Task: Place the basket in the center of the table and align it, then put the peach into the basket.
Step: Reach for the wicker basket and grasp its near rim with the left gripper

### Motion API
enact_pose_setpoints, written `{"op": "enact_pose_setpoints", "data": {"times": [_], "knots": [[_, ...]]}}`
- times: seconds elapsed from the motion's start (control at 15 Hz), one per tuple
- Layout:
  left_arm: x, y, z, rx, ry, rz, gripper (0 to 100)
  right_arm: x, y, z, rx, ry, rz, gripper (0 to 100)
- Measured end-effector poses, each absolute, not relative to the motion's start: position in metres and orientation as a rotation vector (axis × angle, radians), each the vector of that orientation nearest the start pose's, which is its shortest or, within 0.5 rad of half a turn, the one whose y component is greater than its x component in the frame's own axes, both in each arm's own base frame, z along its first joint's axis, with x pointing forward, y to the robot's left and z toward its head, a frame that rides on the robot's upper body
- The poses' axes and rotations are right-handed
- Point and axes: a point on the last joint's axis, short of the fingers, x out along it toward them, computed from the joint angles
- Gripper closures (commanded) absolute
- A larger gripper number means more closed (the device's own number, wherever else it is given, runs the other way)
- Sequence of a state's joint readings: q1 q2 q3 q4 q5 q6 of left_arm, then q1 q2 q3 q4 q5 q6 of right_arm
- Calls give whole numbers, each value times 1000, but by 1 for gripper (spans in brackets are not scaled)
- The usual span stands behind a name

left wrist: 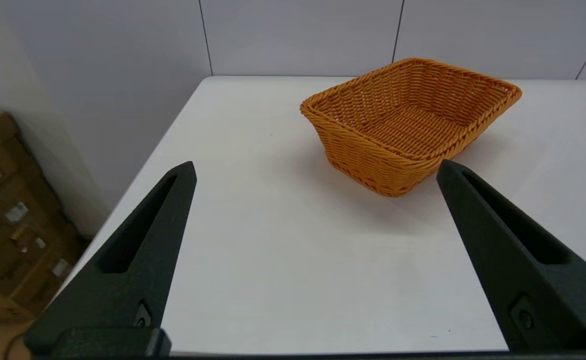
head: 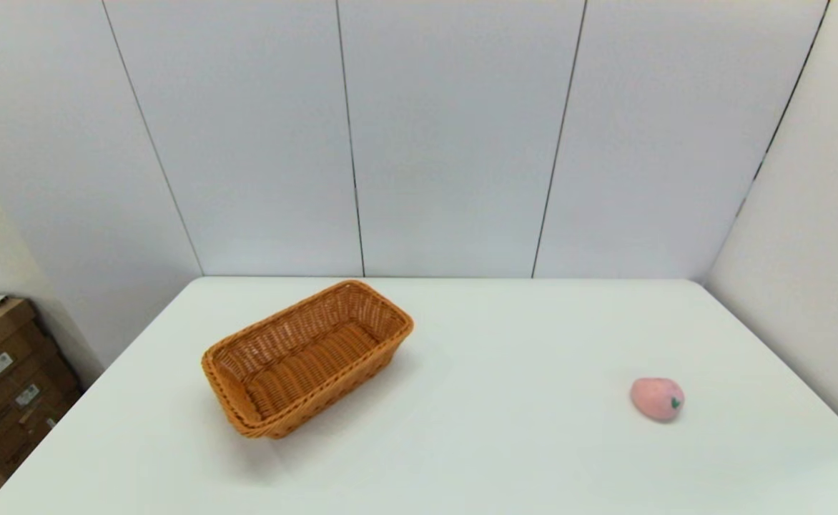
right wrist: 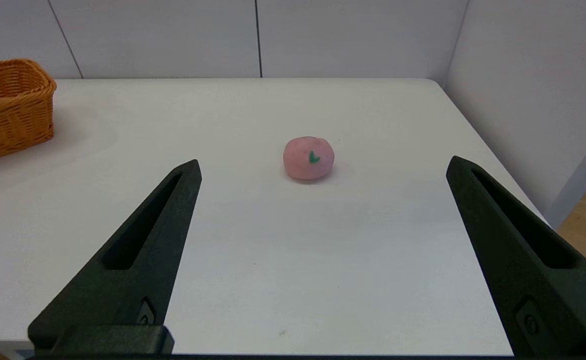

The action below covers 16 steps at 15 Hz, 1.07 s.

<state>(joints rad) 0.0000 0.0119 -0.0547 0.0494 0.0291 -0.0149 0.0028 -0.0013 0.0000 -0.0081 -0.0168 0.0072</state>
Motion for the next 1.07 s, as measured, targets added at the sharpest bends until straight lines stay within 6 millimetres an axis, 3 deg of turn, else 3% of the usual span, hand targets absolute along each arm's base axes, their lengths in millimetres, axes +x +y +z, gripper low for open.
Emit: {"op": "enact_pose_setpoints", "data": {"times": [0.27,0.47,0.6,0.73,0.93,1.07], "knots": [[-21,0,140,-37,62,10,0,-23,0,76,2,2,-14,0],[8,0,191,-131,132,13,0,-23,0,76,-1,3,-13,0],[43,0,219,-202,211,27,0,-24,0,75,-1,18,-13,0],[85,-1,234,-264,311,57,0,-24,0,75,-2,28,-13,0],[157,-16,233,-341,493,132,0,-24,0,76,-1,31,-13,0],[201,-40,222,-391,623,192,0,-24,0,76,-2,31,-13,0]]}}
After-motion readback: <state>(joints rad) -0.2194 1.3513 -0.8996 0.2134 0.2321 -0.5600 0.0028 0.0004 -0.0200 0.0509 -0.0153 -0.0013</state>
